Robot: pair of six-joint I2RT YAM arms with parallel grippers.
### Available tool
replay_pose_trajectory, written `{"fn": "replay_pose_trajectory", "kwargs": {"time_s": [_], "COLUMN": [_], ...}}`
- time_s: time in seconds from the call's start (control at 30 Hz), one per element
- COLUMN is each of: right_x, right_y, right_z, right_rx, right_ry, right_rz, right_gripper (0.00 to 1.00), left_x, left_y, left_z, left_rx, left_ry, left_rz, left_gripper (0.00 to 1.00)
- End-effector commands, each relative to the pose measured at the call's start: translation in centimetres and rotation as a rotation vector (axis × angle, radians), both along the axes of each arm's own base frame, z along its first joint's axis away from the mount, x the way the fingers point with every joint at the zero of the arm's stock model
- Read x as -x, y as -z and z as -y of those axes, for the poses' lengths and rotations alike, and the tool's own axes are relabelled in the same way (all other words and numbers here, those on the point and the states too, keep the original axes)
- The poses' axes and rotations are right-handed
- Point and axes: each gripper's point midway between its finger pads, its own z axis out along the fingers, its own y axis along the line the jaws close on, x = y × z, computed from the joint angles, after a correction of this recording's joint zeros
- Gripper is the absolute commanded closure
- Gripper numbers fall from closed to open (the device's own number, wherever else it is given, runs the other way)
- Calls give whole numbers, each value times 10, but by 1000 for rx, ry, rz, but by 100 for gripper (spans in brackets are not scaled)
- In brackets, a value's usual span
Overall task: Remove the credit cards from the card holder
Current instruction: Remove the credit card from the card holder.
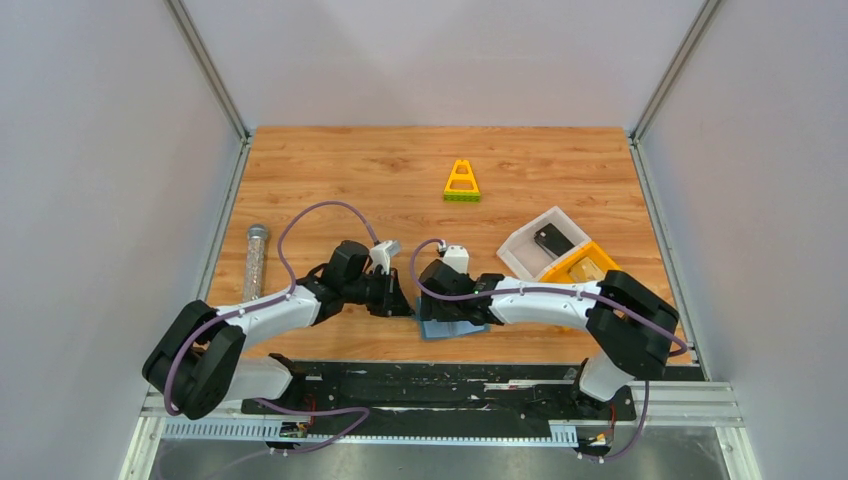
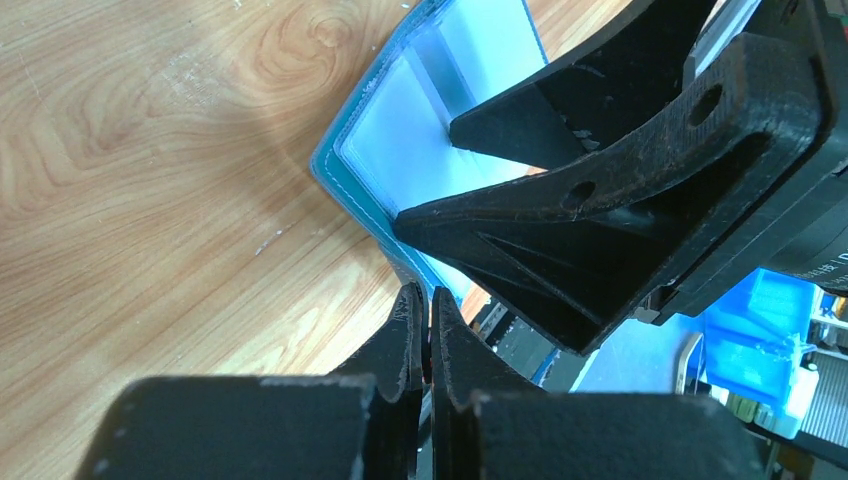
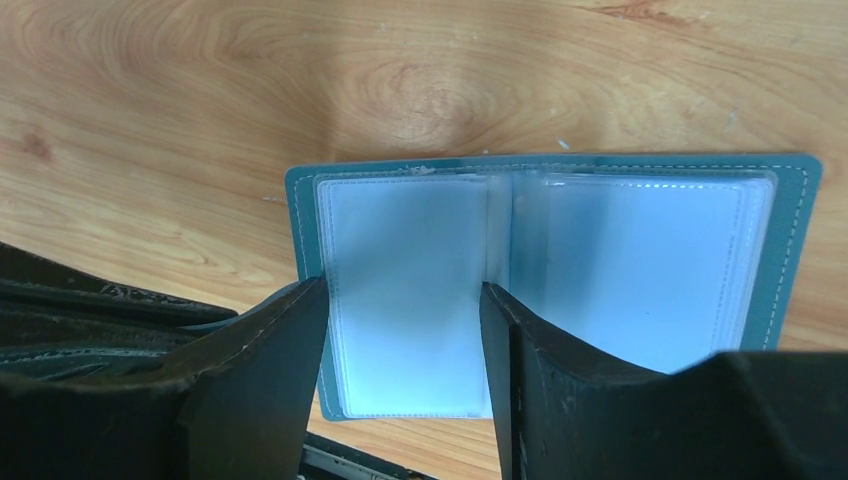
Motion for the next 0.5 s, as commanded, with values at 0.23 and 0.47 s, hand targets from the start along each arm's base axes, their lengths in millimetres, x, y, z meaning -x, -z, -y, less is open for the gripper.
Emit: {"fn": "replay_pose_trajectory", "kwargs": {"time_s": [0.23,0.47], "right_x": [-7,-9], "right_y": [3,-6], "right_z": [21,36], "right_rx": [142,169], "right_ry": [98,146], "right_rz": [46,72], "right_gripper": [43,46], "left_x": [-2,-2], "left_y": [-15,-13], "left_z": [3,1], "left_rx": [37,21], "left_ry": [8,3], "left_rz": [46,50], "left_gripper": [100,100]}}
